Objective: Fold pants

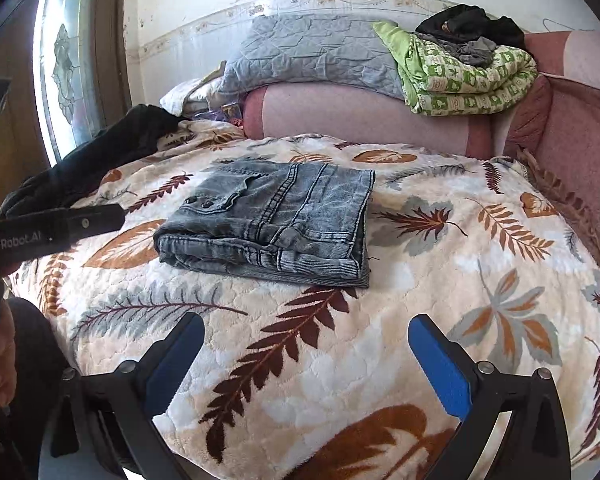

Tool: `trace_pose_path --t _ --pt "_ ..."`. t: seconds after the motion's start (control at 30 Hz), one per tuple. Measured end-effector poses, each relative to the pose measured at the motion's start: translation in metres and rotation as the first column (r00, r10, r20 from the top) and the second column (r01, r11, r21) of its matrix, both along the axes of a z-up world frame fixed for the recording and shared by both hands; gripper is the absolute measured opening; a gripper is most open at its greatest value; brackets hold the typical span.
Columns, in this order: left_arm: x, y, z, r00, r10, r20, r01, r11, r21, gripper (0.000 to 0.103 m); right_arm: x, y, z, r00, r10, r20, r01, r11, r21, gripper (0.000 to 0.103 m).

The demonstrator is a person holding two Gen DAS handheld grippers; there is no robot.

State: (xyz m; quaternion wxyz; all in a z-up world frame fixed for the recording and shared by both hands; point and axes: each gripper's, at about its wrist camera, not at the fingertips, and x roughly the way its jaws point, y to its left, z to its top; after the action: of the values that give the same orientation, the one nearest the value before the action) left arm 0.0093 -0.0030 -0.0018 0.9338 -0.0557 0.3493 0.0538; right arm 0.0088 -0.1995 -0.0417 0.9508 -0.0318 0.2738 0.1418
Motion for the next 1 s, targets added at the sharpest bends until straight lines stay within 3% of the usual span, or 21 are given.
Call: trace_pose_path --t 0.2,0.33,1.0 --pt "-0.003 -0.013 -0.002 1.000 -0.018 -0.008 0.018 1.000 0.020 0.084 0.001 -0.033 0.009 0.997 -0.081 -0.007 0.081 0.988 0.135 0.103" --pt "-0.005 -0.022 -0.003 0.999 -0.034 -0.017 0.034 0.999 0.035 0.084 0.003 -0.039 0.009 0.995 -0.095 -0.025 0.097 0.980 0.175 0.103" --pt "-0.009 -0.021 -0.003 0.999 -0.035 -0.015 0.035 0.999 0.021 0.085 -0.002 -0.023 0.014 0.997 -0.075 0.019 0.072 0.987 0.147 0.103"
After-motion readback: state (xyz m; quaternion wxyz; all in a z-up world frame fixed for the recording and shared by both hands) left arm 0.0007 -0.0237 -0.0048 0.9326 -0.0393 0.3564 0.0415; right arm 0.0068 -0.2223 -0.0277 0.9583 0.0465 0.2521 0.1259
